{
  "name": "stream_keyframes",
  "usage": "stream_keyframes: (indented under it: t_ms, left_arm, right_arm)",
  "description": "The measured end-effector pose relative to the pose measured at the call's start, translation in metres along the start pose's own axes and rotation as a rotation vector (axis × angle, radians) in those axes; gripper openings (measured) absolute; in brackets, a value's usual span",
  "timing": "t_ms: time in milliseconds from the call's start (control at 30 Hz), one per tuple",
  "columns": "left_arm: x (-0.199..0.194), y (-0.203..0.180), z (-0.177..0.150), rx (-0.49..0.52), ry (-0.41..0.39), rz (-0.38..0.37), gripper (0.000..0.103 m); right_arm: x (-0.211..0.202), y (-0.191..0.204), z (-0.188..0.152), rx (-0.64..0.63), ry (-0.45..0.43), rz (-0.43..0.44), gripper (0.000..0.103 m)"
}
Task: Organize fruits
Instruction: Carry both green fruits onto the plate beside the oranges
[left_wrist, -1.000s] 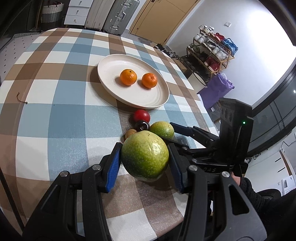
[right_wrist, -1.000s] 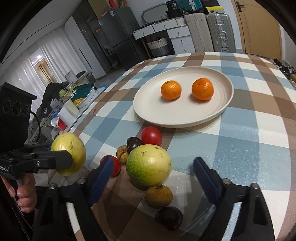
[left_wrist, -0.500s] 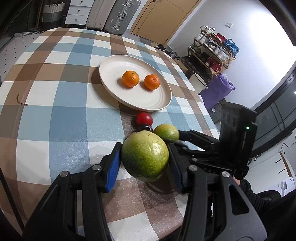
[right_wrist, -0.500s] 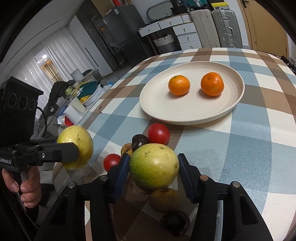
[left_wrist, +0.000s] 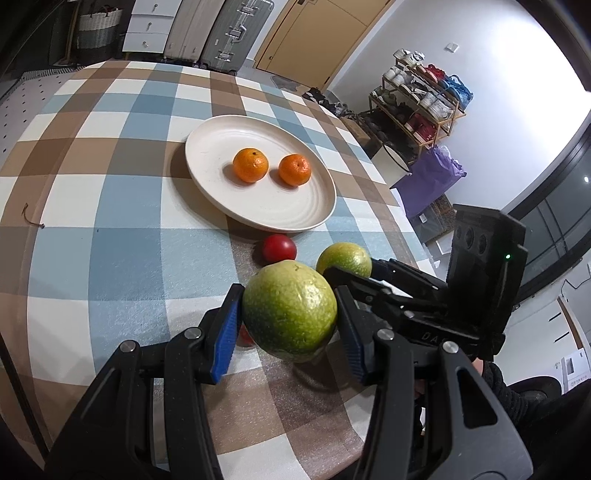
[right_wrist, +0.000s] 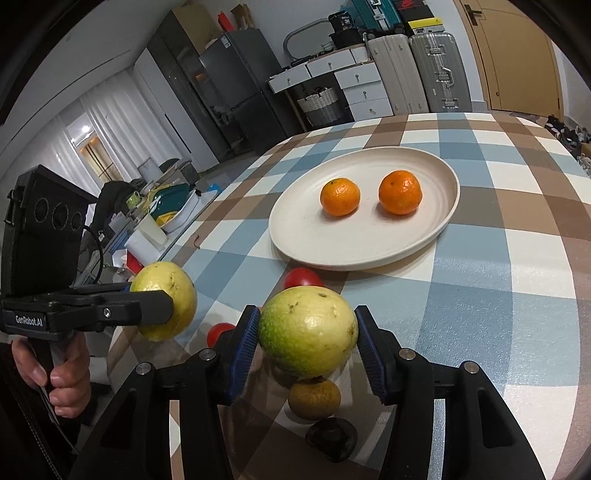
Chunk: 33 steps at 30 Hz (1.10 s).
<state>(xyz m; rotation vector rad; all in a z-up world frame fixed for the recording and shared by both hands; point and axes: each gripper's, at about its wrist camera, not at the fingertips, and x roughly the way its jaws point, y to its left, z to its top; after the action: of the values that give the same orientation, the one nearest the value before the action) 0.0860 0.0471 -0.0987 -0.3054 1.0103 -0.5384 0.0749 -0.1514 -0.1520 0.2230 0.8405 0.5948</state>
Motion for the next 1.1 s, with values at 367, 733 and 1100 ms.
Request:
stream_keyframes:
  t_ms: [367, 733, 1100]
  left_arm:
    - [0.002, -0.001, 0.020, 0.005, -0.019, 0.010, 0.046]
    - [0.015, -0.006, 0.057, 0.039, -0.029, 0.013, 0.046]
    - [0.052, 0.005, 0.091, 0.021, 0.008, 0.020, 0.046]
  right_arm:
    - [-0.024, -0.002, 0.022, 0.031, -0.104, 0.051, 0.053]
    - [-0.027, -0.009, 0.050, 0.033, -0.140, 0.051, 0.053]
    - [-0.005, -0.026, 0.074, 0.062, -0.116, 0.048, 0.053]
